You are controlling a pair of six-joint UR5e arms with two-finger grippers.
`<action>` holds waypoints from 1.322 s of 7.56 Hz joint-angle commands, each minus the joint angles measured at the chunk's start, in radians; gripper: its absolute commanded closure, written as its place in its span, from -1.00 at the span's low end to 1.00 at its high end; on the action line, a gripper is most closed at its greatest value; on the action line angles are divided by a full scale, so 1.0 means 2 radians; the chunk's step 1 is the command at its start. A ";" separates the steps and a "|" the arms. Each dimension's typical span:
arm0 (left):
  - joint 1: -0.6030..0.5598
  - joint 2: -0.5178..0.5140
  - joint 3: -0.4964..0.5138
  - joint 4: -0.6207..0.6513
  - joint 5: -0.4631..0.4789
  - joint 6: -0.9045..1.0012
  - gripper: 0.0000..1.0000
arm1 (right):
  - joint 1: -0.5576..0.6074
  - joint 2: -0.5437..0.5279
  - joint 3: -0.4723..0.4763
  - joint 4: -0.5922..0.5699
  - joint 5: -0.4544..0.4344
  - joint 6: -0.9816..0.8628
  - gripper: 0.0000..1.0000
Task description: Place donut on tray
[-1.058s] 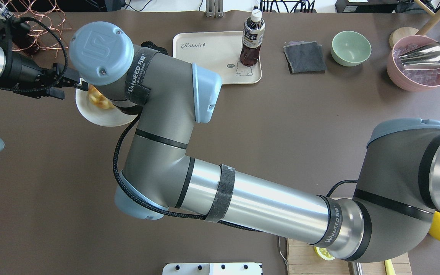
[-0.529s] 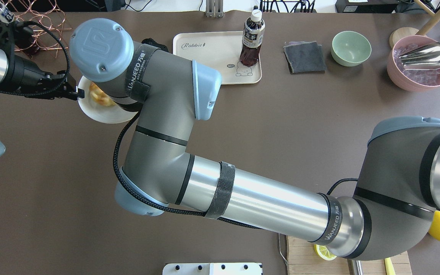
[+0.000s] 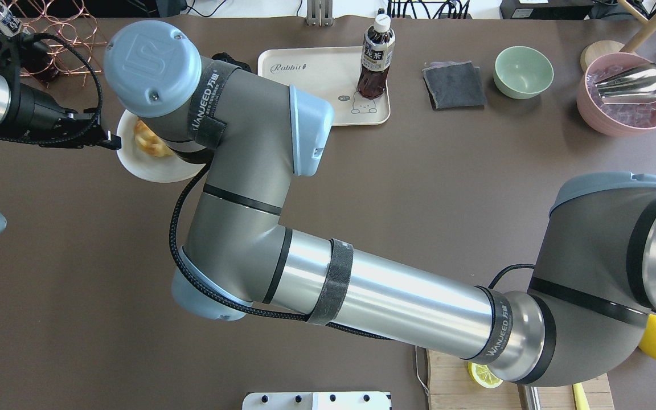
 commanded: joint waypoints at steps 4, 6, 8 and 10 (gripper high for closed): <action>0.001 0.000 0.001 0.002 -0.005 -0.004 1.00 | 0.000 -0.004 0.010 0.003 0.000 -0.001 0.50; 0.001 -0.002 0.003 0.004 -0.005 -0.007 1.00 | 0.005 -0.006 0.016 0.002 0.002 -0.017 -1.00; 0.001 -0.017 0.018 0.005 -0.003 -0.036 1.00 | 0.008 -0.043 0.071 -0.002 0.004 -0.042 -1.00; 0.001 -0.069 0.070 0.005 0.001 -0.092 1.00 | 0.026 -0.120 0.163 -0.002 0.040 -0.086 -1.00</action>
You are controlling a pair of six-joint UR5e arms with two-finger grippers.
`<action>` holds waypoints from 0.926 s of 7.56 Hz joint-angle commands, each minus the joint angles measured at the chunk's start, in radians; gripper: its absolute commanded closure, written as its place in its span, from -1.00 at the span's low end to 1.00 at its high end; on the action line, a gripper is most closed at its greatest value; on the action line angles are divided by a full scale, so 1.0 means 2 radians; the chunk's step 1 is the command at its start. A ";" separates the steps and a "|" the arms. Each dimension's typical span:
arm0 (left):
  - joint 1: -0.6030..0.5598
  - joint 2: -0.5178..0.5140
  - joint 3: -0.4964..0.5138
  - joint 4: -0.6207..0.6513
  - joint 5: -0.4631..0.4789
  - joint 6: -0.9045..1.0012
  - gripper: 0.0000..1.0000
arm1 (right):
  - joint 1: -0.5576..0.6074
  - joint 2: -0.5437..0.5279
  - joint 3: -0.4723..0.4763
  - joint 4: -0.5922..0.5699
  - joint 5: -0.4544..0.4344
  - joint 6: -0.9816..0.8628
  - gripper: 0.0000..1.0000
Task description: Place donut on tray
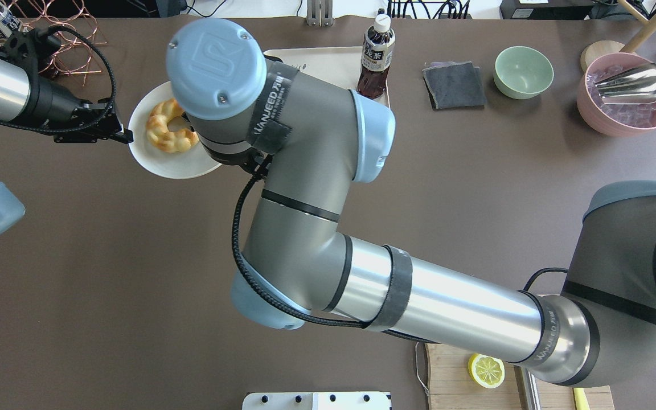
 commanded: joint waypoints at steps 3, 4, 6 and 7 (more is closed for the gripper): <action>0.017 -0.163 0.156 0.021 0.084 -0.156 1.00 | 0.079 -0.195 0.167 0.001 0.098 -0.190 -1.00; 0.020 -0.203 0.188 0.044 0.099 -0.185 1.00 | 0.110 -0.226 0.166 0.003 0.120 -0.251 -1.00; 0.047 -0.259 0.249 0.055 0.178 -0.247 1.00 | 0.182 -0.291 0.165 0.006 0.174 -0.381 -1.00; 0.073 -0.280 0.276 0.055 0.228 -0.265 1.00 | 0.216 -0.327 0.165 0.006 0.200 -0.449 -1.00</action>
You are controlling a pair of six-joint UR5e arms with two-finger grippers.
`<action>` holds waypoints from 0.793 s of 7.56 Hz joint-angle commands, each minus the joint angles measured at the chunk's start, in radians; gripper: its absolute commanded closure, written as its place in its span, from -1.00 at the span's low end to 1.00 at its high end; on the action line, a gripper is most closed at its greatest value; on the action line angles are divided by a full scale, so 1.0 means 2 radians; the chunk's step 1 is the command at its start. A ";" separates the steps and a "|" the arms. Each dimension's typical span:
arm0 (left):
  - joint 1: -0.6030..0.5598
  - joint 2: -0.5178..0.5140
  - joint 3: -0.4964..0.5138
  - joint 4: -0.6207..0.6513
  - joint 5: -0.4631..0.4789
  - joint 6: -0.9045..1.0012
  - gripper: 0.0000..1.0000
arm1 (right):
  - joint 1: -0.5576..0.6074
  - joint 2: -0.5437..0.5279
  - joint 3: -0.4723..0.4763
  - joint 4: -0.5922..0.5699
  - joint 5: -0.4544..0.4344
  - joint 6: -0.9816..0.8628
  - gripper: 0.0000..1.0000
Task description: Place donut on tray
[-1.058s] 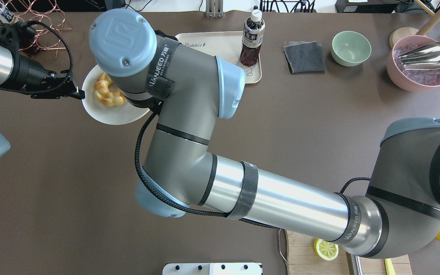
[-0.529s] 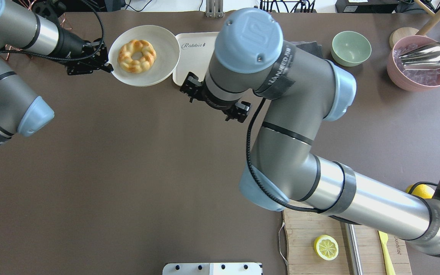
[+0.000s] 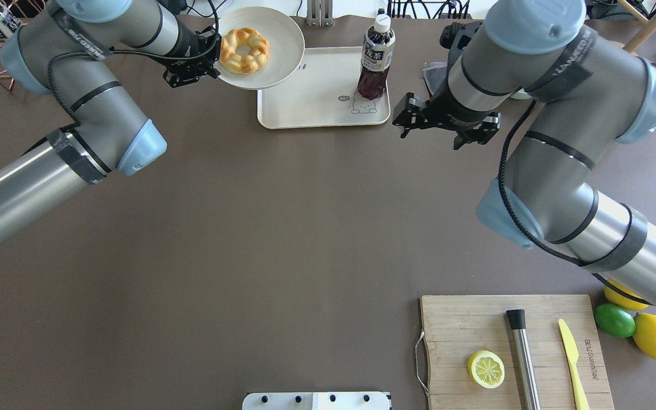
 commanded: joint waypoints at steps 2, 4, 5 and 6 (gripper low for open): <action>0.070 -0.059 0.078 0.004 0.132 -0.062 1.00 | 0.126 -0.125 -0.006 0.000 0.076 -0.263 -1.00; 0.098 -0.073 0.105 0.003 0.184 -0.075 1.00 | 0.169 -0.171 -0.017 0.001 0.093 -0.369 -1.00; 0.106 -0.083 0.114 0.003 0.189 -0.096 1.00 | 0.184 -0.190 -0.018 0.001 0.096 -0.403 -1.00; 0.116 -0.095 0.124 0.001 0.216 -0.105 1.00 | 0.195 -0.201 -0.018 0.001 0.104 -0.426 -1.00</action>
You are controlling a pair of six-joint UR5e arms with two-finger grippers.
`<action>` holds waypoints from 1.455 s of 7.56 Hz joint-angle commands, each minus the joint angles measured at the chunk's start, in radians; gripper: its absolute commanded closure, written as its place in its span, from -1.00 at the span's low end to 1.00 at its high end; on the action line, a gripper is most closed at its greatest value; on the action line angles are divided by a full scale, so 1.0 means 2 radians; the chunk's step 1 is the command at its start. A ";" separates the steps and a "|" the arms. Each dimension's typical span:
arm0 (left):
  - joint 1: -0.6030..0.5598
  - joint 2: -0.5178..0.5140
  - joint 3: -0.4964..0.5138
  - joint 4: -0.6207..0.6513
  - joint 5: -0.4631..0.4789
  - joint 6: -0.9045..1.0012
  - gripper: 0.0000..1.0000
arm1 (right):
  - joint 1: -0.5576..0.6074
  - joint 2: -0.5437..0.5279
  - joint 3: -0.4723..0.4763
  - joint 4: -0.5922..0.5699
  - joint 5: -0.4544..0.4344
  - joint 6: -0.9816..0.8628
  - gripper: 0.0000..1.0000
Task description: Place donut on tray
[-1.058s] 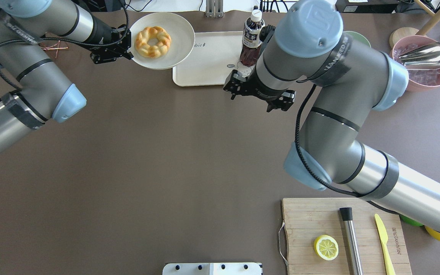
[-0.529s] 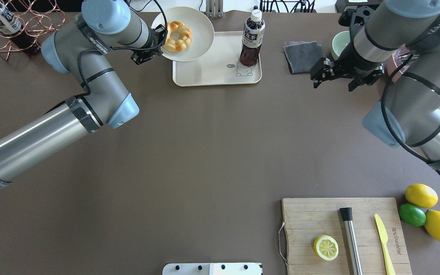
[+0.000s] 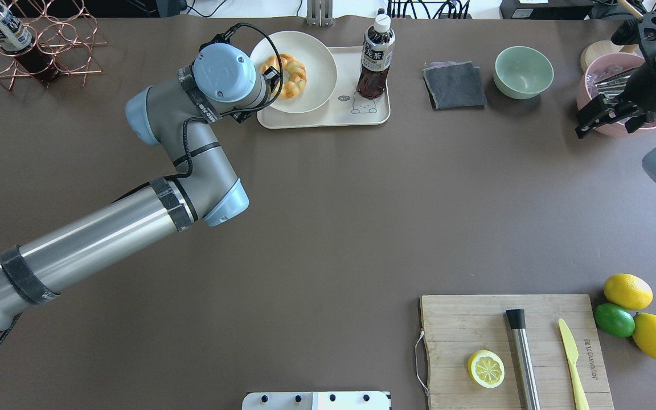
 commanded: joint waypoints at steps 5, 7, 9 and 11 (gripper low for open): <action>-0.020 0.076 -0.113 0.005 -0.077 0.095 -0.97 | 0.063 -0.045 -0.008 -0.001 0.014 -0.088 -1.00; -0.069 0.206 -0.253 0.037 -0.176 0.237 -0.97 | 0.103 -0.049 -0.041 -0.001 0.017 -0.154 -1.00; -0.125 0.317 -0.351 0.122 -0.194 0.475 -0.96 | 0.146 -0.069 -0.064 -0.001 0.017 -0.234 -1.00; -0.245 0.394 -0.342 0.127 -0.291 0.704 -0.96 | 0.184 -0.095 -0.070 -0.001 0.016 -0.301 -1.00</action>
